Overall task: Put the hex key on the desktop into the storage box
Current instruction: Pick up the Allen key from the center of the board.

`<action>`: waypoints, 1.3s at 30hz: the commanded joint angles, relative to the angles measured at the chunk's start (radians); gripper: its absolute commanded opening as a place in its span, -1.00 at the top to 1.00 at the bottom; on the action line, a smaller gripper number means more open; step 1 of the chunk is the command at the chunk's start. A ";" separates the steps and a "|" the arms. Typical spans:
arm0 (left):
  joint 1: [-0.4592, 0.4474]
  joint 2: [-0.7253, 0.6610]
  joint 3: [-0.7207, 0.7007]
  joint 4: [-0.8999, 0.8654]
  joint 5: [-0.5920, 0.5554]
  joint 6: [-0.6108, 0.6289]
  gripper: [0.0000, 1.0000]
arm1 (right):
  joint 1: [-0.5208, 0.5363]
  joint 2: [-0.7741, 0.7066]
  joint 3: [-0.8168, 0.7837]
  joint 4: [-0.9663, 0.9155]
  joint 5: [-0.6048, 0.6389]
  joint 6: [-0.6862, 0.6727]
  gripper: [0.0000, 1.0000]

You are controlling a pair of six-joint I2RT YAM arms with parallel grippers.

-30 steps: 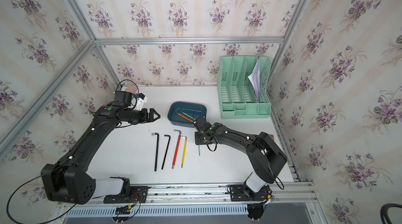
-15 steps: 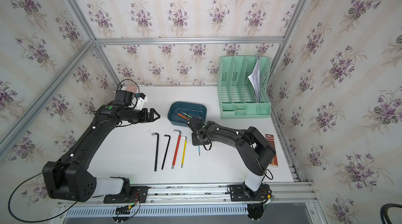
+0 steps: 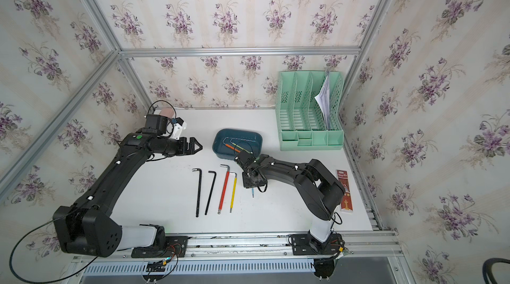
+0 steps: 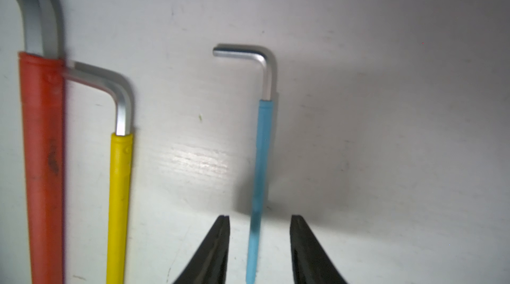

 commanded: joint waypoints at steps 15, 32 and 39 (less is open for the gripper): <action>0.001 -0.029 -0.012 -0.005 -0.008 0.002 -0.98 | -0.002 0.058 0.045 -0.096 0.032 -0.027 0.17; 0.002 -0.100 -0.051 0.024 -0.046 -0.026 -0.99 | 0.000 0.152 0.110 -0.127 -0.010 -0.047 0.19; 0.004 -0.113 -0.055 0.026 -0.048 -0.030 -0.99 | 0.003 0.196 0.081 -0.109 -0.020 -0.043 0.23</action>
